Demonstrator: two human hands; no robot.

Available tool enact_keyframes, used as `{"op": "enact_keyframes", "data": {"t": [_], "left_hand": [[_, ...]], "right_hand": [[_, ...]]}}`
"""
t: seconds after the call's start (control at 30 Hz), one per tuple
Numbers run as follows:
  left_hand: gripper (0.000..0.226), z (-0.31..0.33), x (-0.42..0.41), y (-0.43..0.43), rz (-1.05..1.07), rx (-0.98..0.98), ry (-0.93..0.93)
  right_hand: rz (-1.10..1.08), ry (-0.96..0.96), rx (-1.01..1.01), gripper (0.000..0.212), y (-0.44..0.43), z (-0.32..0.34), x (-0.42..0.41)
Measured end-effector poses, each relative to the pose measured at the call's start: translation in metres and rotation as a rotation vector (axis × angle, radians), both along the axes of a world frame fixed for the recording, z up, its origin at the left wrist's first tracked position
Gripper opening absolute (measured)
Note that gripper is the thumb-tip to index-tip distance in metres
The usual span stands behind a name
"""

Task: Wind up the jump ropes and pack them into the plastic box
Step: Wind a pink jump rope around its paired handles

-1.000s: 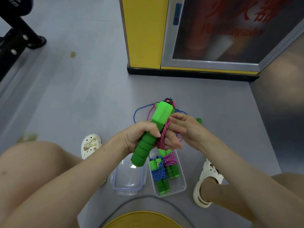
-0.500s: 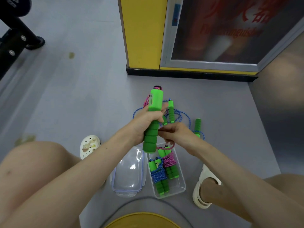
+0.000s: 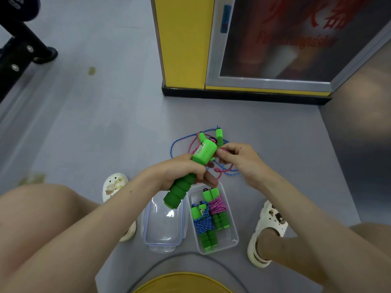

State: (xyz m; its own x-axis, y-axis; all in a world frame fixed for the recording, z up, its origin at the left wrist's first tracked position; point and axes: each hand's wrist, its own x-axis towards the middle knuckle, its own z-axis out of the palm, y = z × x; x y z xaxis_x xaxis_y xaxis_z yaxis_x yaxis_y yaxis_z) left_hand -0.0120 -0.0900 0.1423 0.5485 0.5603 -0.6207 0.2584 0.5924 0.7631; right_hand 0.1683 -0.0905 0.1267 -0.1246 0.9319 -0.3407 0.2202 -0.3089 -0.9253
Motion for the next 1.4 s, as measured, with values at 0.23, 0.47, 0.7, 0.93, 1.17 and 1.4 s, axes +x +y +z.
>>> {"op": "enact_keyframes", "data": {"t": [0.23,0.47,0.7,0.93,1.17,1.4], "left_hand": [[0.053,0.002,0.000,-0.007,-0.038,-0.215,-0.494],[0.070,0.000,0.012,-0.008,0.138,-0.254,-0.717],[0.067,0.007,0.018,0.001,0.466,-0.153,-0.709],[0.033,0.015,0.015,0.003,0.416,0.162,-0.135],[0.027,0.001,0.005,0.006,0.027,0.423,0.367],[0.055,-0.003,-0.014,0.003,-0.096,0.034,0.181]], "right_hand": [[-0.002,0.334,-0.120,0.027,-0.003,-0.003,-0.006],[-0.012,0.547,-0.341,0.018,-0.009,-0.011,-0.010],[0.077,0.187,-0.241,0.016,-0.016,-0.017,-0.019],[0.187,0.078,-0.234,0.017,-0.017,-0.008,-0.017],[0.206,-0.089,-0.126,0.004,-0.009,-0.001,-0.009],[0.145,-0.040,-0.057,0.009,-0.002,-0.001,0.001]]}}
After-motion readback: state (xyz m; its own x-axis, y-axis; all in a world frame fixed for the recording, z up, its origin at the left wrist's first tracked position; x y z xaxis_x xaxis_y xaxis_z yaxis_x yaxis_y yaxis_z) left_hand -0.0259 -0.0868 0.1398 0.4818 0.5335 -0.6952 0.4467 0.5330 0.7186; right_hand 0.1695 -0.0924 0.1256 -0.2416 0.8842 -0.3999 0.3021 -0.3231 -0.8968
